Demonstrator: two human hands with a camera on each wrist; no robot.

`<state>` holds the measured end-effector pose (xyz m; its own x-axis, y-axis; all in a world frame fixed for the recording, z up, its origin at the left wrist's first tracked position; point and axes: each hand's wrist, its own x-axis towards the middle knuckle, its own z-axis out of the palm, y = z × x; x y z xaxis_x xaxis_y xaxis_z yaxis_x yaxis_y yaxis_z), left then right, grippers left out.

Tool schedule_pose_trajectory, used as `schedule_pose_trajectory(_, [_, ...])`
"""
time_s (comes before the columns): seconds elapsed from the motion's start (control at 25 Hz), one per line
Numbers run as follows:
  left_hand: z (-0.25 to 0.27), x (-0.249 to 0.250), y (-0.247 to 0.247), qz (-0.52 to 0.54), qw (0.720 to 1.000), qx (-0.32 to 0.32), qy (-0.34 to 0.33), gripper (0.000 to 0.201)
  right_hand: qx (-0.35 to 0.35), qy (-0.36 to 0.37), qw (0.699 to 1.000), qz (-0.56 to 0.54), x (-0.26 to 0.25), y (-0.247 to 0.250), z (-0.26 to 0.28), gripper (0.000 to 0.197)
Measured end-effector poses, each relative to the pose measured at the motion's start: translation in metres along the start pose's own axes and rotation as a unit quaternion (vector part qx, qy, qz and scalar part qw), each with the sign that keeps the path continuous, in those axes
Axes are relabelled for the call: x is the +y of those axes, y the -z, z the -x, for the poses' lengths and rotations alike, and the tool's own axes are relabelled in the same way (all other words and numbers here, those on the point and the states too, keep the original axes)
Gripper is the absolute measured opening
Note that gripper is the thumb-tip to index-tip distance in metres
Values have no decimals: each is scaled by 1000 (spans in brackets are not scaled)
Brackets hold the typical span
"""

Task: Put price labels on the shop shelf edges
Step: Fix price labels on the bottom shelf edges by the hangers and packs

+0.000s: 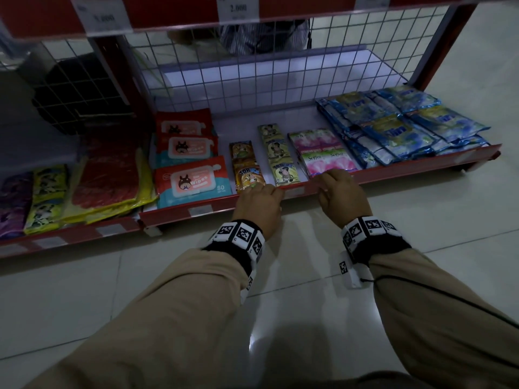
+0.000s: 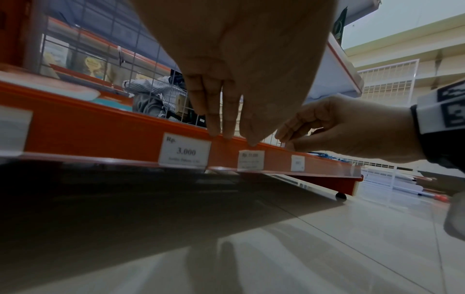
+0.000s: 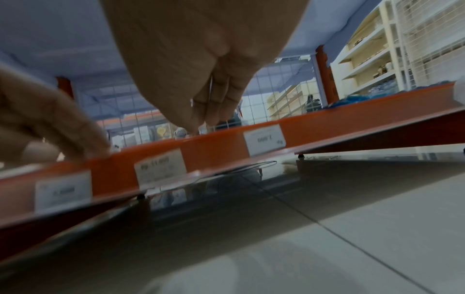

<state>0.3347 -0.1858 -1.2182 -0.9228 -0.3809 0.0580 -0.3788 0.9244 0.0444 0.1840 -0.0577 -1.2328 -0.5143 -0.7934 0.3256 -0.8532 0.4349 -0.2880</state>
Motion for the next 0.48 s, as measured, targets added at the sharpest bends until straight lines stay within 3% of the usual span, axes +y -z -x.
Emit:
schedule_pose_trajectory(0.24, [-10, -2, 56, -32, 999, 4, -5, 34, 36, -23, 999, -34, -14, 49, -19, 21])
schedule_pose_trajectory(0.48, [-40, -9, 161, -11, 992, 108, -62, 29, 139, 1, 990, -19, -52, 134, -72, 19])
